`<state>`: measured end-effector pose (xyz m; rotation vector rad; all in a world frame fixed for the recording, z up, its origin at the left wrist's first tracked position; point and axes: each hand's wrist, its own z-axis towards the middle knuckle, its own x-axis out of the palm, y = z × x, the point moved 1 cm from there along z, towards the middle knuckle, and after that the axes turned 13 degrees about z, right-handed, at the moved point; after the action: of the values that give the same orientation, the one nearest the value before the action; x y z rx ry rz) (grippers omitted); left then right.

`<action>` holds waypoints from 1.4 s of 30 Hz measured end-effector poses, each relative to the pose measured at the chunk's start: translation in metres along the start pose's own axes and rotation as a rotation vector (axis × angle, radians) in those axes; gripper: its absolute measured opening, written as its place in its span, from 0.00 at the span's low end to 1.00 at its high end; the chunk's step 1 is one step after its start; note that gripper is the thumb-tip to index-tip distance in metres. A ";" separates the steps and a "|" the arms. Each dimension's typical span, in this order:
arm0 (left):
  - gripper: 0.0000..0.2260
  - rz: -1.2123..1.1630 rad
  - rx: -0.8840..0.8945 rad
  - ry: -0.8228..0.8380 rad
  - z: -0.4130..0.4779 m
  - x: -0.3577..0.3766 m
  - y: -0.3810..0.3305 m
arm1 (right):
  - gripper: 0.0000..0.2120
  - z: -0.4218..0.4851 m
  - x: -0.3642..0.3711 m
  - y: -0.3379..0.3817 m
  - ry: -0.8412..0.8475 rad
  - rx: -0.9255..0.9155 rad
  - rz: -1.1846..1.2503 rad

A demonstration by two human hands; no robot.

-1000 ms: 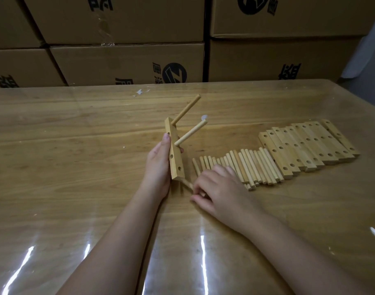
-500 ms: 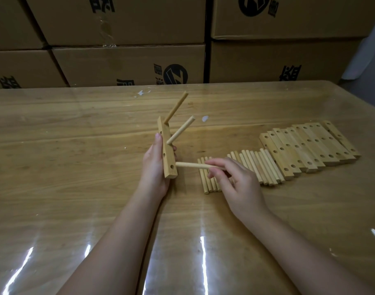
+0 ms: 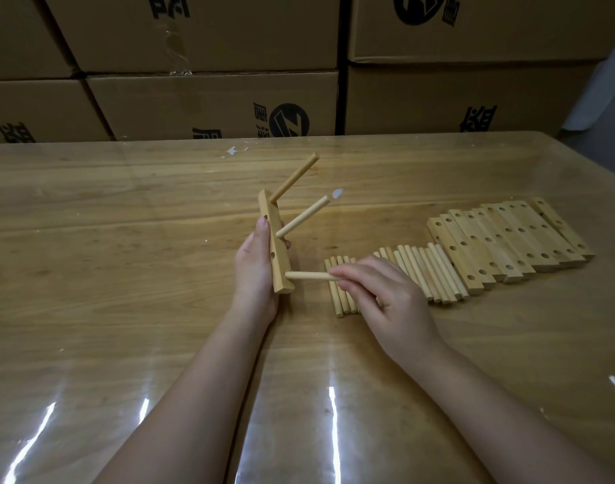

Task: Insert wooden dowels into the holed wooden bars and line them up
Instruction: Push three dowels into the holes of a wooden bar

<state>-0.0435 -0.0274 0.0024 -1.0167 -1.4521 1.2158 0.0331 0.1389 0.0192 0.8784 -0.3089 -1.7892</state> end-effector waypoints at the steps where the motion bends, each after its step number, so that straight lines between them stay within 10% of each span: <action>1: 0.14 -0.001 0.002 -0.012 0.000 0.000 0.000 | 0.11 0.000 0.000 0.000 0.005 -0.014 -0.021; 42: 0.18 0.218 0.172 0.024 -0.006 0.007 0.002 | 0.12 0.002 -0.003 0.007 0.023 0.034 -0.212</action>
<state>-0.0395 -0.0191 0.0022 -1.0867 -1.2177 1.4534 0.0370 0.1386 0.0257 0.9845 -0.2391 -1.9722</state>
